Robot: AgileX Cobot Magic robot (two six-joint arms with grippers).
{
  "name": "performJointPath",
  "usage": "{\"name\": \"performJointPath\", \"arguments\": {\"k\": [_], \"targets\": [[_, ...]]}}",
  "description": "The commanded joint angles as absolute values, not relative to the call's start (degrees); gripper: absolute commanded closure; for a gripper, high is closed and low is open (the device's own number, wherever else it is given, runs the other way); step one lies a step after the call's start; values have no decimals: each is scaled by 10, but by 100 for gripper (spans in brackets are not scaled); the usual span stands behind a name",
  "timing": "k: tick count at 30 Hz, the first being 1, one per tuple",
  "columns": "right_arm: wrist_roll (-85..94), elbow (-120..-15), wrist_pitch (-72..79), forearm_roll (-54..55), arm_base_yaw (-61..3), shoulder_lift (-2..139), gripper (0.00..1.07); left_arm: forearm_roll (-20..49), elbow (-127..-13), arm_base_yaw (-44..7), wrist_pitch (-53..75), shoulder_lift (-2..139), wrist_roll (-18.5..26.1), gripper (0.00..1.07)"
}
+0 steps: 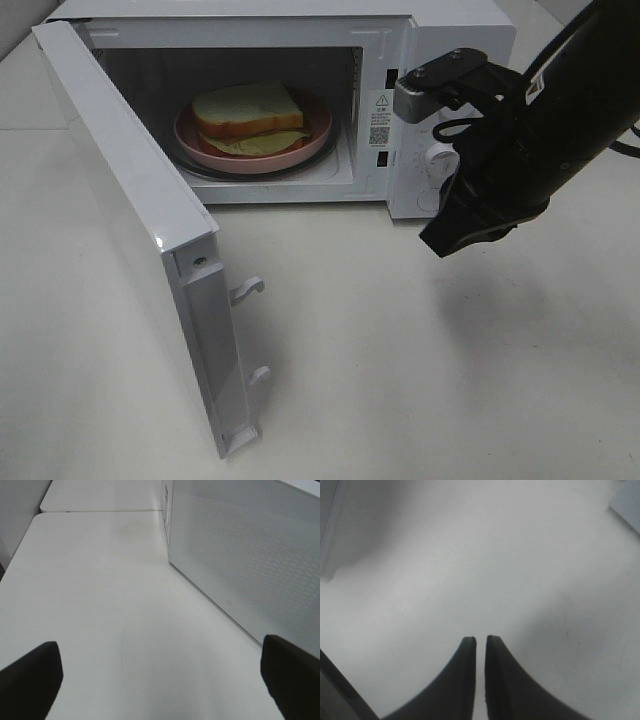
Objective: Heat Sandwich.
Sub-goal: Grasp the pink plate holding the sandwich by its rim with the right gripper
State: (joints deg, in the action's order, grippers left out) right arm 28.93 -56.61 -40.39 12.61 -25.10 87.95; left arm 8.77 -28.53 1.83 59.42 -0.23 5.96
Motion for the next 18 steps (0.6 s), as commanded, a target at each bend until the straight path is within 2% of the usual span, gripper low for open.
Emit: {"name": "performJointPath", "arguments": {"k": [1,9,18], "targets": [[423,-569,-410,125,-250,875,95,89,-284,18,594,-18,58,5],[596,-569,-410,125,-250,875,93,89,-284,18,594,-18,58,5],[708,-569,-410,84,-250,875,88,89,-284,18,594,-18,58,5]]}}
